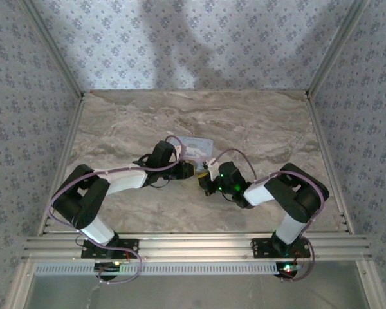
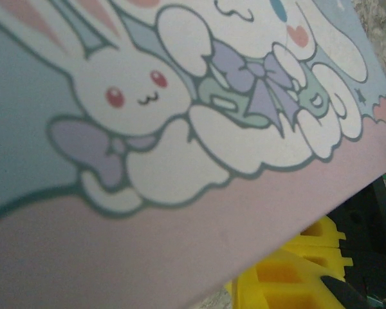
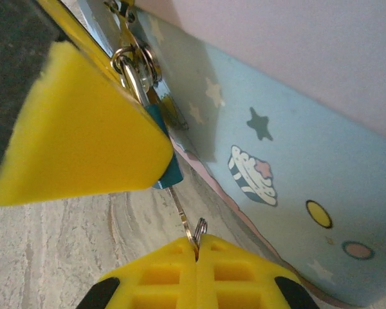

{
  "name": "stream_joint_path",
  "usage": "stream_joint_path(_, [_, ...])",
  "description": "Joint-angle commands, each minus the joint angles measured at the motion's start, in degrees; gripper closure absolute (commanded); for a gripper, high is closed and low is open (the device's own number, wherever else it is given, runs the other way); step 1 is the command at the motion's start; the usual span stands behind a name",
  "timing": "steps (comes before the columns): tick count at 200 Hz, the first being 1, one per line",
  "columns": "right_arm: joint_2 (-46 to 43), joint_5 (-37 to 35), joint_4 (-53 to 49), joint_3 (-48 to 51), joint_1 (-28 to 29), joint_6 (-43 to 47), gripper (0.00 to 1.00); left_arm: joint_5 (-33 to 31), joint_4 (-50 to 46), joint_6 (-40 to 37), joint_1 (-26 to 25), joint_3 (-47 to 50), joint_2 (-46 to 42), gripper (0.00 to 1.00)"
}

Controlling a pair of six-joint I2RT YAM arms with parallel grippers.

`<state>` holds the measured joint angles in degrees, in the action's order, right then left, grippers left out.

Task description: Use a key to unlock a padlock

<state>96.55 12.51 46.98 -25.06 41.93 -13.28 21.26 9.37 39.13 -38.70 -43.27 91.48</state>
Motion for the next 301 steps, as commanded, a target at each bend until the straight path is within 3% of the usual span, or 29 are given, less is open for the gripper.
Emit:
stream_joint_path(1, [0.2,0.3,3.1,-0.6,-0.4,-0.7,1.00,2.3,0.3,-0.2,-0.4,-2.1,-1.6,0.76])
stream_joint_path(118, [1.8,3.0,4.3,-4.1,-2.4,0.9,1.00,4.0,-0.2,-1.1,-0.4,-3.0,-1.0,0.76])
stream_joint_path(240, [2.6,-5.6,2.7,-4.4,-0.8,7.7,1.00,4.1,-1.3,-0.6,-0.5,-3.4,-1.0,0.76])
stream_joint_path(301, [1.5,-1.7,4.3,-3.8,-0.8,5.9,1.00,3.2,-1.3,-0.7,-0.5,-3.1,-0.4,0.76])
